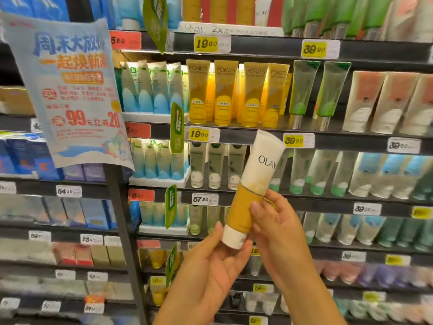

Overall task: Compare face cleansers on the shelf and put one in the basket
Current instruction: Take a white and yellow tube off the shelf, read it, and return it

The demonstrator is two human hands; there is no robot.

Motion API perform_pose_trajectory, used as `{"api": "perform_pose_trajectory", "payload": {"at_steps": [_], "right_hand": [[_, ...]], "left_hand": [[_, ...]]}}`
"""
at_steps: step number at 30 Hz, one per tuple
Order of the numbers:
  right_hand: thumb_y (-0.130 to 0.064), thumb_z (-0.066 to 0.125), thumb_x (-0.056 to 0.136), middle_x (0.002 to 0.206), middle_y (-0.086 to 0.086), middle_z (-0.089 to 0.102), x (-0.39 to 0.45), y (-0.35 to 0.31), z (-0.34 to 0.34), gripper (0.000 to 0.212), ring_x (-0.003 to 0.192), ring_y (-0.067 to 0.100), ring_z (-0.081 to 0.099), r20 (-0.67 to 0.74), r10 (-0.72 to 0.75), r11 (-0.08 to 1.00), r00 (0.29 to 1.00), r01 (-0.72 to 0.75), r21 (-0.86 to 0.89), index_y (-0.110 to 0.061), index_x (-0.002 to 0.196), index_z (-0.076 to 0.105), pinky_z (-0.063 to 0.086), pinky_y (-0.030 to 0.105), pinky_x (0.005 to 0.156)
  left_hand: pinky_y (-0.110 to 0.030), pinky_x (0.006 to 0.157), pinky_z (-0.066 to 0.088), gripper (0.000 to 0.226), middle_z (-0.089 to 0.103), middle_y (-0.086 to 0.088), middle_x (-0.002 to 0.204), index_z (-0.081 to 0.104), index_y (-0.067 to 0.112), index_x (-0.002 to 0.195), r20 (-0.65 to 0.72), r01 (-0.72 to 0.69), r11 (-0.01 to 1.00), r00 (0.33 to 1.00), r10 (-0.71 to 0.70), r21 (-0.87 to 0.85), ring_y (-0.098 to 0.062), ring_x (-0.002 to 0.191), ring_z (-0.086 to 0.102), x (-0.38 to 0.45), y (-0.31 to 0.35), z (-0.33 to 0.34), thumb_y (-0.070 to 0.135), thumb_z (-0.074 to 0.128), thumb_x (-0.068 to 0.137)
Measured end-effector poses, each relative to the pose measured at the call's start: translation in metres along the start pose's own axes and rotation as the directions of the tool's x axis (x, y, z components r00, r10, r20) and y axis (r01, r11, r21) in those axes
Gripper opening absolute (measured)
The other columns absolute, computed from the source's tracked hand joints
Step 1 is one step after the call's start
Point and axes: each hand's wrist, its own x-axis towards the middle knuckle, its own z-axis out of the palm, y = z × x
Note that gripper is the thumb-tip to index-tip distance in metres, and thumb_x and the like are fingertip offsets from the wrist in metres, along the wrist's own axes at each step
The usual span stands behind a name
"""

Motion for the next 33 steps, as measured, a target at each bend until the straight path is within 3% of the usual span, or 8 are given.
{"api": "perform_pose_trajectory", "payload": {"at_steps": [4, 8, 12, 18, 20, 24, 26, 33], "right_hand": [[-0.011, 0.064, 0.066, 0.090, 0.007, 0.073, -0.012, 0.001, 0.001, 0.043, 0.077, 0.017, 0.070, -0.014, 0.001, 0.999, 1.000, 0.000, 0.039, -0.011, 0.109, 0.056, 0.057, 0.027, 0.063], [-0.015, 0.063, 0.070, 0.092, 0.009, 0.072, -0.018, -0.002, 0.002, 0.043, 0.079, 0.018, 0.069, 0.001, -0.001, 1.000, 1.000, 0.001, 0.021, -0.007, 0.112, 0.057, 0.057, 0.027, 0.066], [-0.026, 0.064, 0.071, 0.087, 0.003, 0.071, -0.020, -0.003, 0.002, 0.039, 0.079, 0.014, 0.067, 0.020, -0.008, 0.995, 1.000, 0.010, -0.099, -0.009, 0.106, 0.064, 0.054, 0.024, 0.068], [-0.048, 0.068, 0.060, 0.082, -0.003, 0.069, -0.021, -0.003, 0.003, 0.048, 0.082, 0.011, 0.063, 0.019, 0.023, 0.959, 1.000, -0.017, -0.281, -0.016, 0.096, 0.068, 0.051, 0.032, 0.082], [-0.046, 0.067, 0.062, 0.083, -0.001, 0.069, -0.020, -0.003, 0.002, 0.047, 0.082, 0.013, 0.064, 0.023, 0.023, 0.962, 0.999, -0.016, -0.272, -0.014, 0.097, 0.068, 0.052, 0.032, 0.082], [-0.032, 0.060, 0.074, 0.083, 0.007, 0.070, -0.022, -0.003, 0.004, 0.031, 0.076, 0.015, 0.065, 0.029, 0.021, 0.990, 0.999, -0.017, -0.142, -0.010, 0.094, 0.069, 0.056, 0.025, 0.068], [-0.028, 0.056, 0.077, 0.087, 0.010, 0.071, -0.022, -0.003, 0.004, 0.031, 0.076, 0.016, 0.067, 0.023, 0.025, 0.995, 0.999, -0.023, -0.100, -0.009, 0.098, 0.068, 0.056, 0.024, 0.065], [-0.024, 0.056, 0.078, 0.088, 0.009, 0.072, -0.025, -0.004, 0.005, 0.033, 0.078, 0.017, 0.067, 0.018, -0.009, 0.988, 1.000, 0.011, -0.154, -0.006, 0.104, 0.065, 0.057, 0.026, 0.070]], "left_hand": [[-0.040, 0.063, 0.059, 0.034, 0.066, -0.031, 0.105, 0.070, -0.013, 0.086, 0.040, 0.059, 0.998, 0.997, -0.059, -0.005, -0.036, 0.078, 0.070, -0.011, -0.002, -0.001, 0.016, 0.061, 0.070], [-0.034, 0.056, 0.060, 0.037, 0.066, -0.031, 0.104, 0.065, -0.012, 0.096, 0.053, 0.020, 1.000, 0.998, -0.021, 0.024, -0.033, 0.075, 0.070, -0.016, -0.003, -0.001, 0.012, 0.062, 0.067], [-0.035, 0.065, 0.060, 0.039, 0.068, -0.028, 0.101, 0.058, -0.013, 0.105, 0.035, -0.076, 0.994, 0.997, 0.073, 0.074, -0.029, 0.077, 0.071, -0.017, -0.004, -0.003, 0.006, 0.061, 0.071], [-0.033, 0.066, 0.060, 0.042, 0.071, -0.024, 0.097, 0.058, -0.007, 0.107, 0.000, -0.111, 0.984, 0.994, 0.112, 0.139, -0.028, 0.083, 0.071, -0.017, -0.006, -0.006, -0.001, 0.063, 0.065], [-0.033, 0.066, 0.060, 0.042, 0.071, -0.024, 0.098, 0.059, -0.006, 0.106, -0.001, -0.110, 0.984, 0.994, 0.111, 0.140, -0.029, 0.085, 0.071, -0.018, -0.005, -0.005, -0.002, 0.063, 0.065], [-0.040, 0.066, 0.060, 0.035, 0.068, -0.030, 0.101, 0.063, -0.012, 0.097, 0.029, -0.056, 0.998, 0.998, 0.056, 0.021, -0.034, 0.084, 0.070, -0.023, -0.001, 0.001, 0.002, 0.063, 0.065], [-0.043, 0.065, 0.060, 0.040, 0.066, -0.031, 0.105, 0.060, -0.012, 0.103, 0.033, -0.015, 0.999, 0.999, 0.016, -0.038, -0.036, 0.085, 0.070, -0.024, -0.001, 0.002, 0.007, 0.062, 0.068], [-0.045, 0.065, 0.059, 0.040, 0.067, -0.031, 0.102, 0.057, -0.013, 0.107, 0.022, -0.053, 0.999, 0.998, 0.053, -0.004, -0.036, 0.080, 0.071, -0.023, -0.001, -0.002, 0.004, 0.058, 0.070]]}}
